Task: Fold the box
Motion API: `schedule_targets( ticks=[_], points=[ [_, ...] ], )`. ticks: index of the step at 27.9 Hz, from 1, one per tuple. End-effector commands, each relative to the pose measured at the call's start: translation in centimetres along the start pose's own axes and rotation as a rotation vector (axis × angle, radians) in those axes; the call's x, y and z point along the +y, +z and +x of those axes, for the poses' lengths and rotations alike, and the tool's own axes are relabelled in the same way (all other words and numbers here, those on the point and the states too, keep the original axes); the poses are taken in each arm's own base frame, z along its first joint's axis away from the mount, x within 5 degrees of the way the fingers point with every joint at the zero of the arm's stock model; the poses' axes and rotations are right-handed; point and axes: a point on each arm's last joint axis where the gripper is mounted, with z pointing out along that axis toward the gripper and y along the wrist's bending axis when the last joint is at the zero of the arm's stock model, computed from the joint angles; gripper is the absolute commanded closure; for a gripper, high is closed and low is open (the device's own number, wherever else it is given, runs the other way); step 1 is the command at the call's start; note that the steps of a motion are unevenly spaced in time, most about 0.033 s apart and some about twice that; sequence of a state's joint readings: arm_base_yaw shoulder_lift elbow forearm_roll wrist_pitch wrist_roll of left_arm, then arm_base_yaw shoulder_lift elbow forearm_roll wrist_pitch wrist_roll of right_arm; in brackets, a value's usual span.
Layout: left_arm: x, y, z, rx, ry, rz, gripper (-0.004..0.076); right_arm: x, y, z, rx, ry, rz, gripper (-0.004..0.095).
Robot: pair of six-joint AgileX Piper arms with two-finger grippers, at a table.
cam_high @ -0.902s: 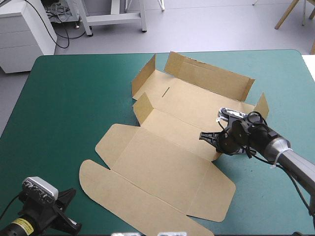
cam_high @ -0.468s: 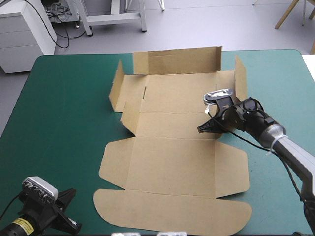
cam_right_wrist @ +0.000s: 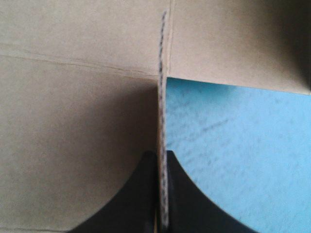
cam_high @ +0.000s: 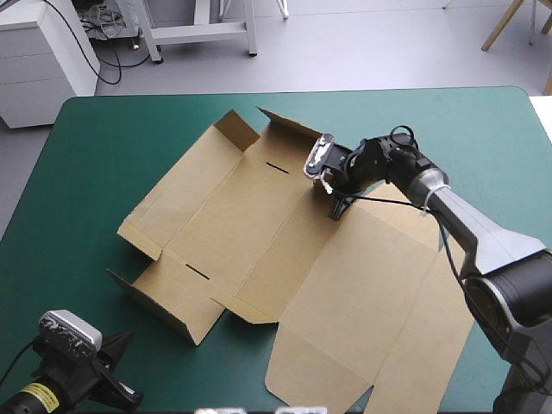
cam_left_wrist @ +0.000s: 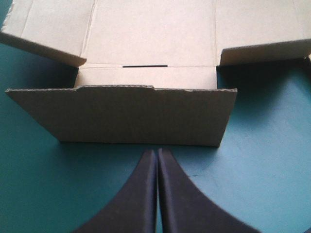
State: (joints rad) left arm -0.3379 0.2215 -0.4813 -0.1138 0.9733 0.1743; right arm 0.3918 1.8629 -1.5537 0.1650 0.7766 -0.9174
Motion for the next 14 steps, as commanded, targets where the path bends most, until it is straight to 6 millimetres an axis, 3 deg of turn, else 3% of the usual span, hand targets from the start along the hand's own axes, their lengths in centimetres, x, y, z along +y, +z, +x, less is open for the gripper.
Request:
schedule_targets(
  ticks=[1,7,14],
  points=[
    [0.0,-0.2,-1.1,-0.065,-0.009,0.003,0.0734,-1.0,-2.5,-3.3,-0.124,-0.141,0.049,0.0927],
    [0.0,-0.3,-1.1,-0.068,-0.012,0.007,0.0734,0.7,-1.0,-6.2,-0.126,-0.330,-0.022,0.0927],
    [0.0,-2.5,-3.0,-0.160,-0.001,-0.006,0.0734,3.7,-0.7,-7.9,-0.053,-0.574,-0.040,0.0927]
  ],
)
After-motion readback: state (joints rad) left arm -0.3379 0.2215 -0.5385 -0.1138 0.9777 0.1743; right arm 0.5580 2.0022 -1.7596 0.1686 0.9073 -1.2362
